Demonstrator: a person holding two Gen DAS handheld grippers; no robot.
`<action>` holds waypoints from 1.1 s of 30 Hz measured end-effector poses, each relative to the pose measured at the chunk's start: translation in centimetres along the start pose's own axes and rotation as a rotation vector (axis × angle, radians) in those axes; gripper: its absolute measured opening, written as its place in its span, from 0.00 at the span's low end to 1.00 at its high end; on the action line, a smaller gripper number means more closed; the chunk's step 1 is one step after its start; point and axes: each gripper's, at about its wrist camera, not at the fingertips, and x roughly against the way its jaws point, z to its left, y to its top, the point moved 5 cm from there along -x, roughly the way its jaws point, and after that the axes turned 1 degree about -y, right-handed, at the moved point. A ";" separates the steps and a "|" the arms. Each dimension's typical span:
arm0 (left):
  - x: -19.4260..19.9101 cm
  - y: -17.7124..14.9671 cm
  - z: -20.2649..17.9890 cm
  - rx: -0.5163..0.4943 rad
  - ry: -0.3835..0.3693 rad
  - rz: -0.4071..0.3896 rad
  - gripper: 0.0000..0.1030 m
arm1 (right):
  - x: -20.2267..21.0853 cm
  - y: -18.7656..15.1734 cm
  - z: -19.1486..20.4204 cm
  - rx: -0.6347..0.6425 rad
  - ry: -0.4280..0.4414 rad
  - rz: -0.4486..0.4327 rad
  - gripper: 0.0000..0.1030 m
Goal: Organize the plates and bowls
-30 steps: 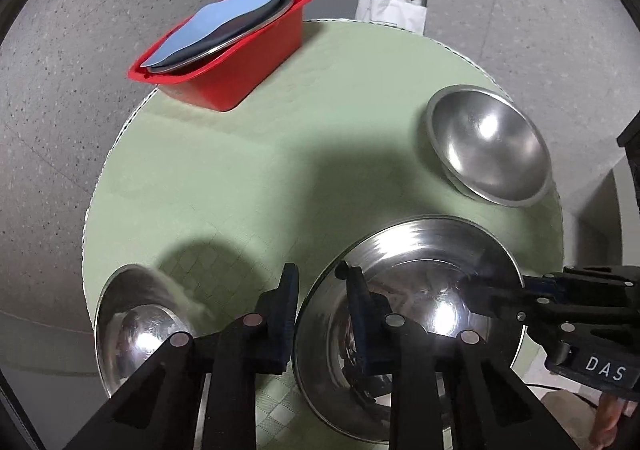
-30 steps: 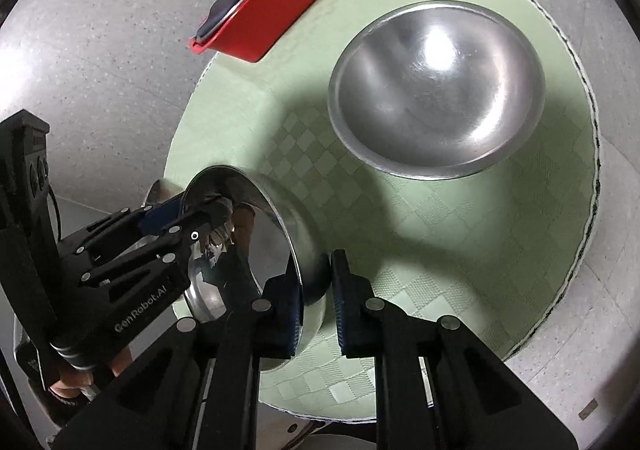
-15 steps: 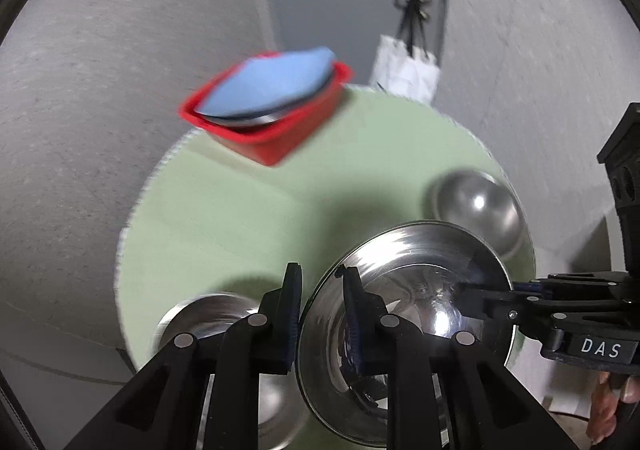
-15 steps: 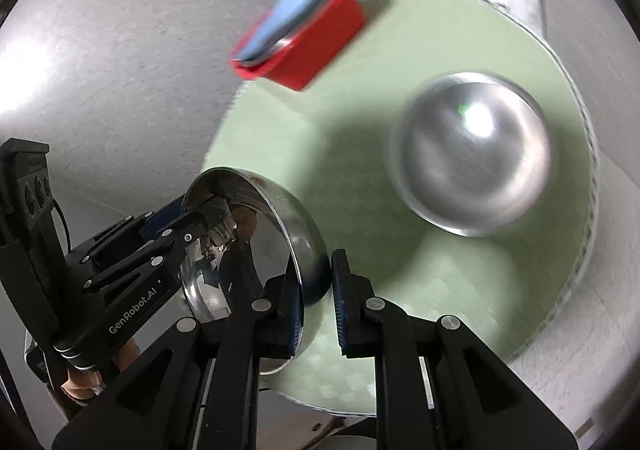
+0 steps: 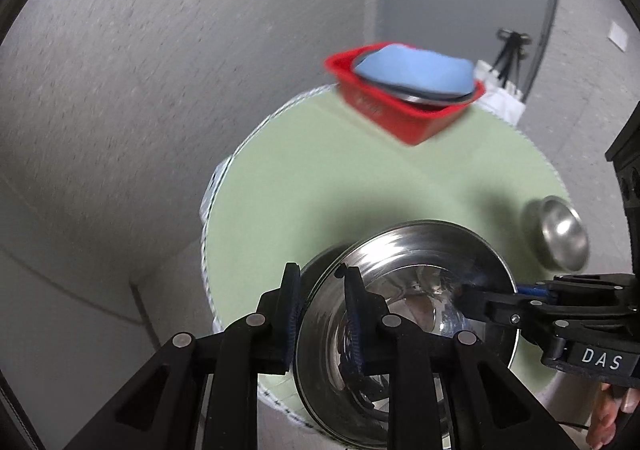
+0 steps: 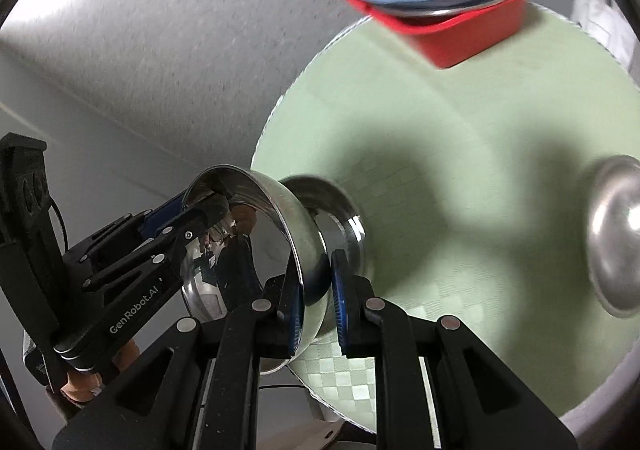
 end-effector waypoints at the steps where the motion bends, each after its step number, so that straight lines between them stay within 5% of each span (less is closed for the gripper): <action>1: -0.4 -0.3 0.4 0.009 0.002 0.010 0.18 | -0.6 0.0 0.2 0.009 -0.005 0.015 0.13; 16: -6.0 -0.2 1.3 0.080 -0.006 0.079 0.18 | -4.6 1.0 0.3 0.072 -0.122 0.059 0.16; 20: -6.0 -0.1 1.3 0.103 -0.013 0.068 0.19 | -4.2 0.9 0.1 0.075 -0.110 0.054 0.30; 28: -2.7 1.0 -0.3 0.111 0.014 -0.003 0.21 | -2.0 1.4 -0.9 0.069 -0.083 -0.020 0.38; 33: 0.4 3.7 -5.6 0.054 -0.070 -0.095 0.48 | 3.5 2.3 -4.4 0.024 -0.111 -0.147 0.49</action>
